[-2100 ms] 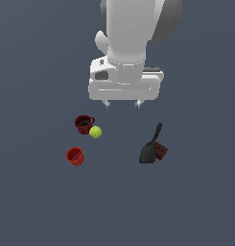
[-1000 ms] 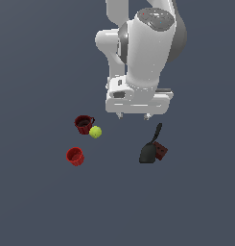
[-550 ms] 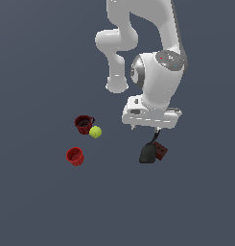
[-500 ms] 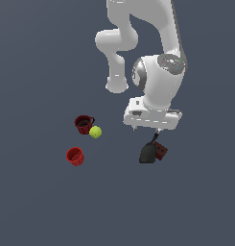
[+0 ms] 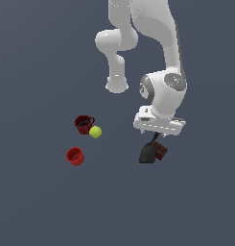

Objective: Pick up a designated object from a clutter of objects.

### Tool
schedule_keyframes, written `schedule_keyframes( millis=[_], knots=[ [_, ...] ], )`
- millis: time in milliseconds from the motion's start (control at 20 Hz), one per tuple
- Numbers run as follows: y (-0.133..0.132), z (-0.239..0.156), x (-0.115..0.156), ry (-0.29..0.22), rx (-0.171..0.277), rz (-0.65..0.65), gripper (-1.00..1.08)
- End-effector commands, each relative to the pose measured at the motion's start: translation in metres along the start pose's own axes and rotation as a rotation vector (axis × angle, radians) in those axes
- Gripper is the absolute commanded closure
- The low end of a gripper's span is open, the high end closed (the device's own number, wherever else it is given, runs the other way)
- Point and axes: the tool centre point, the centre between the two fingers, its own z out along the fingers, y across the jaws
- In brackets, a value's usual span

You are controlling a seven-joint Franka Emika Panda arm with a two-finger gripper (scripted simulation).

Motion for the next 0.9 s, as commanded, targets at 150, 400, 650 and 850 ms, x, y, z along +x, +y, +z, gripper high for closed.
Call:
schedule_keyframes(
  millis=[150, 400, 650, 850],
  knots=[
    [-0.010, 0.017, -0.011, 0.001, 0.007, 0.027, -0.92],
    [-0.012, 0.020, -0.013, 0.000, 0.008, 0.029, -0.92],
    [-0.012, 0.027, -0.013, 0.000, 0.008, 0.029, -0.92],
    [-0.012, 0.044, -0.014, 0.000, 0.008, 0.030, -0.92]
  ],
)
